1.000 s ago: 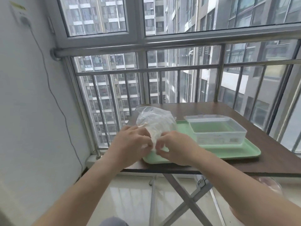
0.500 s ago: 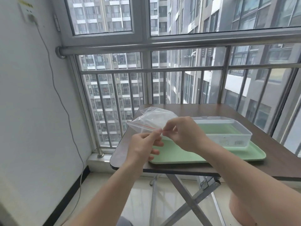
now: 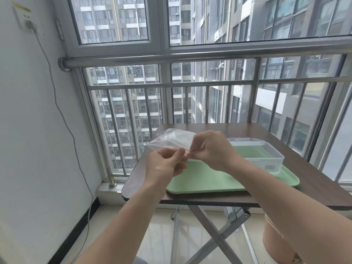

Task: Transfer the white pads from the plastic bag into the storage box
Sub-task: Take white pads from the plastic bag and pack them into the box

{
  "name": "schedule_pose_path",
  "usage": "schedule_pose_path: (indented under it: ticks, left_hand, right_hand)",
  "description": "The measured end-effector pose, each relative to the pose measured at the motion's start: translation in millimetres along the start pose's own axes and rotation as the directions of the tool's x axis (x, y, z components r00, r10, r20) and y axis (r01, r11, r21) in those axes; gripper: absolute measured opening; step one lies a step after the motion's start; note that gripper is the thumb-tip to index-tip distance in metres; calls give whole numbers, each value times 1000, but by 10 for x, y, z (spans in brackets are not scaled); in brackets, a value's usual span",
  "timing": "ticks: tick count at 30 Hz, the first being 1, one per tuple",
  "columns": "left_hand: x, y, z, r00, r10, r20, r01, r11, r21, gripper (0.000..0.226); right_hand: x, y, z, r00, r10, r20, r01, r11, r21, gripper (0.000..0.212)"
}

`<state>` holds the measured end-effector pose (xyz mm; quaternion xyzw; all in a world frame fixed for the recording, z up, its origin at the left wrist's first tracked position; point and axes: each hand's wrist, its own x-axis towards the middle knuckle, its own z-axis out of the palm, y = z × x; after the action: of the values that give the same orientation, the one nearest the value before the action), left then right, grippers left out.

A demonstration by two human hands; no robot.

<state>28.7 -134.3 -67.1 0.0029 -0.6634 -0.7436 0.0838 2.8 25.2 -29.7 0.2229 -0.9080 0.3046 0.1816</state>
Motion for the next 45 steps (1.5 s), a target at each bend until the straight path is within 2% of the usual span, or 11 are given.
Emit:
schedule_pose_path:
  ticks: [4, 10, 15, 22, 26, 30, 32, 34, 38, 41, 45]
  left_hand:
    - [45, -56, -41, 998, 38, 46, -38, 999, 1, 12]
    - [60, -53, -78, 992, 40, 122, -51, 995, 83, 22]
    - [71, -37, -103, 989, 36, 141, -50, 994, 97, 18]
    - [53, -10, -125, 994, 16, 111, -21, 999, 47, 11]
    - [-75, -118, -142, 978, -61, 200, 17, 977, 211, 16]
    - [-121, -83, -179, 984, -119, 135, 87, 971, 225, 11]
    - [-105, -46, -195, 985, -134, 106, 99, 953, 286, 13]
    - [-142, -39, -168, 976, -178, 122, 122, 922, 366, 15]
    - [-219, -49, -73, 945, -264, 194, 144, 868, 476, 13]
    - [-208, -12, -51, 957, -195, 213, 55, 848, 527, 16]
    - [-166, 63, -111, 985, -21, 169, -86, 797, 598, 46]
  right_hand:
    - [38, 9, -61, 995, 33, 98, -39, 998, 58, 15]
    - [93, 26, -97, 984, 88, 158, -109, 985, 130, 16]
    - [128, -25, -114, 984, 69, 162, -86, 991, 100, 15]
    - [148, -133, -43, 996, 37, 81, -39, 999, 27, 11]
    - [262, -97, -213, 988, 102, -116, -95, 994, 60, 11]
    - [360, 38, -424, 988, 97, -123, -111, 987, -118, 9]
    - [420, 92, -448, 973, 102, -206, -136, 978, -159, 12]
    - [481, 109, -493, 951, 111, -287, -163, 973, -161, 13]
    - [555, 39, -539, 940, 82, -331, -144, 975, -169, 12]
    - [562, -34, -522, 948, 21, -319, -80, 981, -175, 11]
    - [488, -77, -564, 983, -59, -172, 37, 991, -132, 9]
